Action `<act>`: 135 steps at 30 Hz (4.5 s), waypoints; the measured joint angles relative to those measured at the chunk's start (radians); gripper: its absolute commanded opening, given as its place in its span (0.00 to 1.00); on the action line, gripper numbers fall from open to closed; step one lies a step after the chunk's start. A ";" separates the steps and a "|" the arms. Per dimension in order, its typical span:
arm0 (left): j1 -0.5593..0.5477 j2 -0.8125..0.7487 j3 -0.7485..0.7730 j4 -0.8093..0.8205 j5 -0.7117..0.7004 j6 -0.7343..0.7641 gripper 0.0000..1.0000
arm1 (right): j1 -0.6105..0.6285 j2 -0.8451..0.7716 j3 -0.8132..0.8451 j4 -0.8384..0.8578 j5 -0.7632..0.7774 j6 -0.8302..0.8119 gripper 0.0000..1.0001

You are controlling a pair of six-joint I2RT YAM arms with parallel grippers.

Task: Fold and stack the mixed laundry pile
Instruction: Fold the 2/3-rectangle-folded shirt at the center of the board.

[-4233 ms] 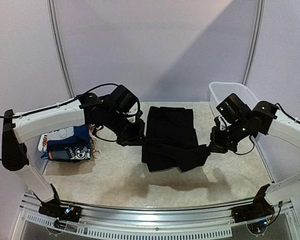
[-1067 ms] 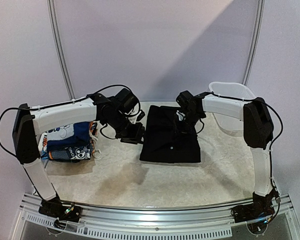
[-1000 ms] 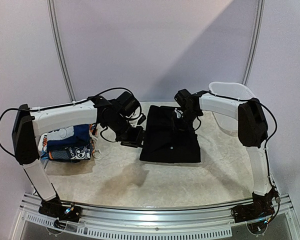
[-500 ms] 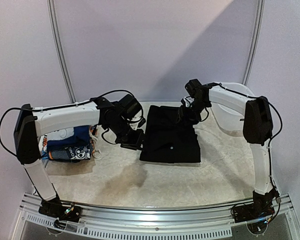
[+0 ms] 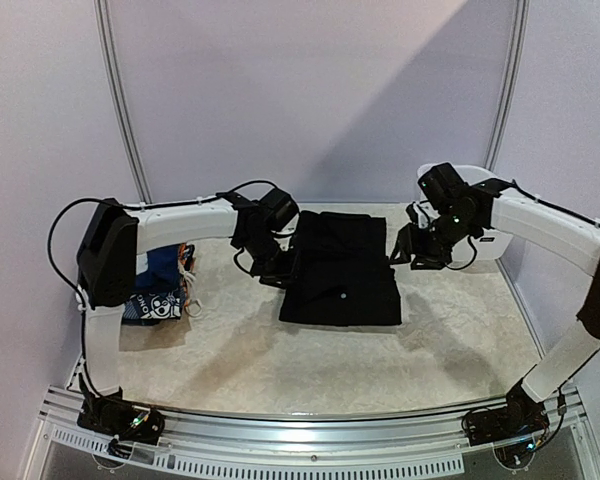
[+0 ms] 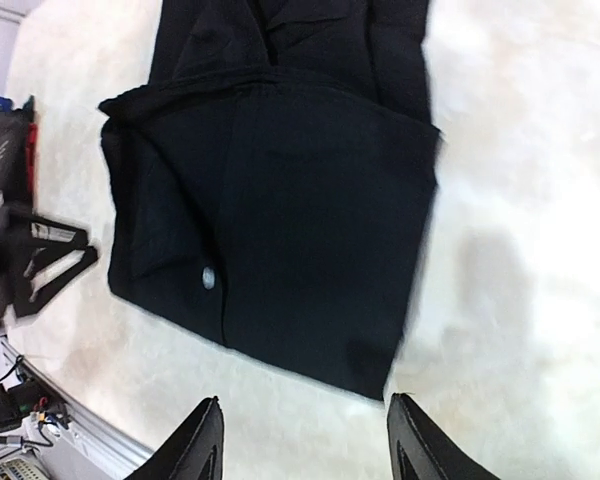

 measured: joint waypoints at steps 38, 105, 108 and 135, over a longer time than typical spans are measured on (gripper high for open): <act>0.149 0.333 0.414 0.227 0.230 -0.383 0.48 | 0.000 -0.284 -0.159 -0.113 0.130 0.144 0.59; -0.184 -0.159 -0.222 0.060 -0.223 0.212 0.24 | -0.020 0.286 -0.050 0.156 -0.243 -0.014 0.27; -0.195 -0.163 -0.211 0.052 -0.263 0.233 0.27 | -0.026 0.341 -0.050 0.158 -0.244 -0.023 0.27; -0.320 -0.356 -0.333 0.323 -0.481 0.875 0.95 | -0.032 0.188 0.048 -0.005 -0.136 -0.090 0.34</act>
